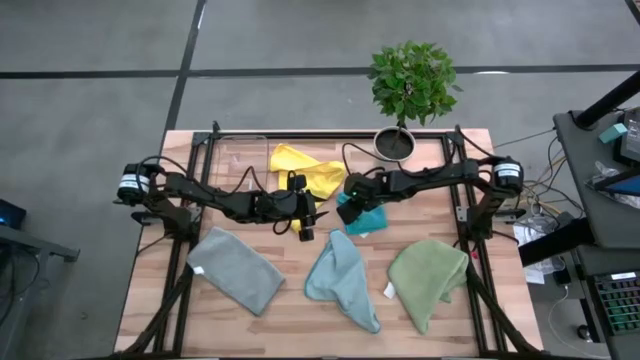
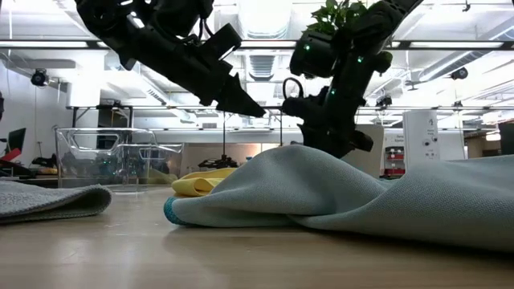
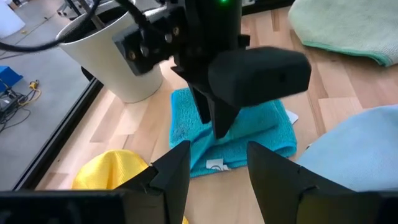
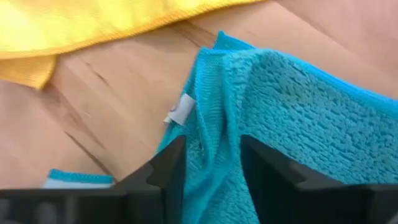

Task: Fold microfiber towels
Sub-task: Fold the blue microfiber towel

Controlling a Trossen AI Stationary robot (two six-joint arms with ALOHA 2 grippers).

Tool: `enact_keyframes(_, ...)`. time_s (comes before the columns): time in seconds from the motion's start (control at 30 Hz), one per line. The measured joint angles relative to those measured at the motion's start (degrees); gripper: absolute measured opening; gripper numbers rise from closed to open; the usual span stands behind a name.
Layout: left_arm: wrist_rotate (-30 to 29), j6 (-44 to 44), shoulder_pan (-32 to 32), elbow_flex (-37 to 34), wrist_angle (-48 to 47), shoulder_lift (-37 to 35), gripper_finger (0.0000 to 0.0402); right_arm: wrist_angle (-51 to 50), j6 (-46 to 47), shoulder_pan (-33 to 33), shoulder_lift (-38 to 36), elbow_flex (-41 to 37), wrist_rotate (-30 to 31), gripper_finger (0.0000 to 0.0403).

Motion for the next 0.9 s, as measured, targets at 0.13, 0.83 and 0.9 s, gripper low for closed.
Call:
enact_keyframes(0.13,0.00,-0.02,-0.02,0.00,0.00,0.00,0.0143,-0.12,-1.17,0.05,-2.24,0.00,-1.13,0.0182)
enact_keyframes(0.83,0.02,-0.23,-0.02,-0.02,-0.83,0.04,0.0143,1.80,-7.67,8.81,-1.44,-1.92,5.24,0.0019)
enact_keyframes(0.9,0.02,-0.24,-0.02,-0.02,-0.82,0.04,0.0143,3.45,-7.73,9.27,0.37,-1.92,4.68,0.0013)
